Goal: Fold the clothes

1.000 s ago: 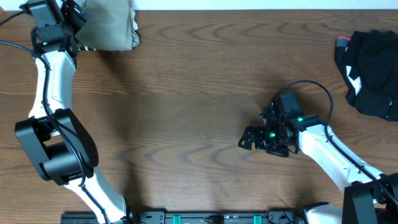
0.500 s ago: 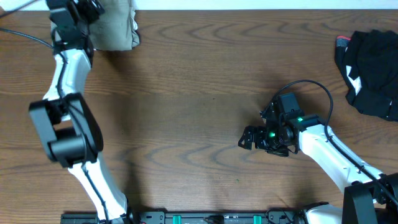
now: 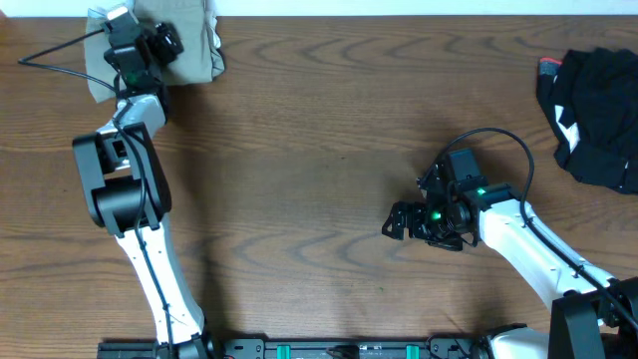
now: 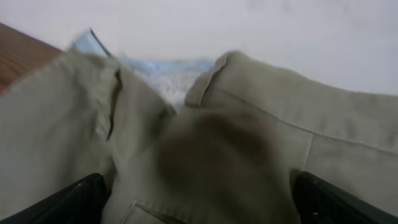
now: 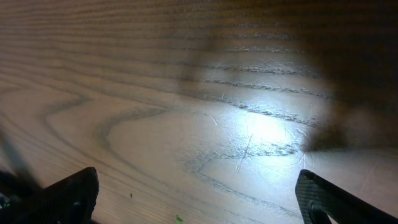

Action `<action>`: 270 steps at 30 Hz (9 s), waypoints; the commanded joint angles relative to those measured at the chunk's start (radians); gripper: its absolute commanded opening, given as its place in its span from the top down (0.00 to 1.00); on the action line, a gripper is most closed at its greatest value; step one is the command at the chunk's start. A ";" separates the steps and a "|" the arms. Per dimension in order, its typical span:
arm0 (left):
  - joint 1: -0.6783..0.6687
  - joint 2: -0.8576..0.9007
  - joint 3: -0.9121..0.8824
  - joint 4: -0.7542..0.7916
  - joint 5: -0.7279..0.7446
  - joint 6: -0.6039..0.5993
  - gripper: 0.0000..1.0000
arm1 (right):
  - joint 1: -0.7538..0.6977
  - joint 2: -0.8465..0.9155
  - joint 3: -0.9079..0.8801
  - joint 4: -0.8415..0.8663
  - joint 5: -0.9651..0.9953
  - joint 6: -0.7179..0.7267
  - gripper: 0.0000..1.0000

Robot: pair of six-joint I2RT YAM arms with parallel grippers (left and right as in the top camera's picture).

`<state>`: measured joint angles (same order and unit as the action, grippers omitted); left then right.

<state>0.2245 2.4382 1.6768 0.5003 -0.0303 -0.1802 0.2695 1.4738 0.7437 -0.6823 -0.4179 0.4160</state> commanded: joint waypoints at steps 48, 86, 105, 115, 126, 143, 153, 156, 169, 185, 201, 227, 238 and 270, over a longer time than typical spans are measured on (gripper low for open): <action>-0.065 0.045 0.024 0.115 -0.015 0.094 0.02 | -0.006 -0.013 -0.002 0.013 0.002 -0.005 0.01; -0.144 0.010 0.030 -0.061 0.240 0.140 0.02 | -0.006 -0.013 -0.002 0.005 -0.039 -0.002 0.01; -0.020 -0.186 0.030 -0.097 0.036 0.143 0.02 | -0.006 -0.013 -0.002 0.012 -0.034 -0.021 0.01; 0.034 -0.076 0.030 -0.116 0.074 0.143 0.02 | -0.006 -0.013 -0.002 0.027 -0.035 -0.020 0.01; 0.009 -0.128 0.030 -0.086 0.170 0.137 0.02 | -0.006 -0.013 -0.002 0.009 -0.035 -0.013 0.01; -0.113 -0.105 0.030 -0.048 0.175 0.101 0.02 | -0.006 -0.013 -0.002 0.007 -0.034 -0.014 0.01; -0.111 -0.003 0.030 -0.073 0.116 0.101 0.02 | -0.006 -0.013 -0.002 0.005 -0.031 -0.021 0.01; -0.114 -0.013 0.030 -0.064 0.125 0.101 0.02 | -0.006 -0.013 -0.002 -0.002 -0.031 -0.021 0.01; -0.114 -0.407 0.030 -0.178 0.180 -0.078 0.02 | -0.011 -0.016 0.022 0.040 -0.019 -0.021 0.01; -0.114 -1.129 0.030 -0.988 0.443 -0.293 0.02 | -0.020 -0.339 0.372 -0.253 0.279 -0.066 0.01; -0.114 -1.566 0.029 -1.625 0.442 -0.140 0.02 | -0.020 -0.876 0.450 -0.446 0.370 -0.046 0.01; -0.114 -1.677 -0.460 -1.621 0.441 -0.112 0.02 | -0.020 -1.029 0.449 -0.673 0.455 0.003 0.01; -0.114 -1.646 -0.461 -1.621 0.441 -0.112 0.02 | -0.020 -1.029 0.449 -0.708 0.455 0.002 0.01; -0.114 -1.646 -0.461 -1.621 0.441 -0.112 0.02 | -0.414 -1.215 0.333 -0.451 0.517 -0.247 0.01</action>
<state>0.1093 0.7910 1.2167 -1.1213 0.3977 -0.3092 -0.1410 0.2852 1.1313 -1.1820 0.1055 0.2916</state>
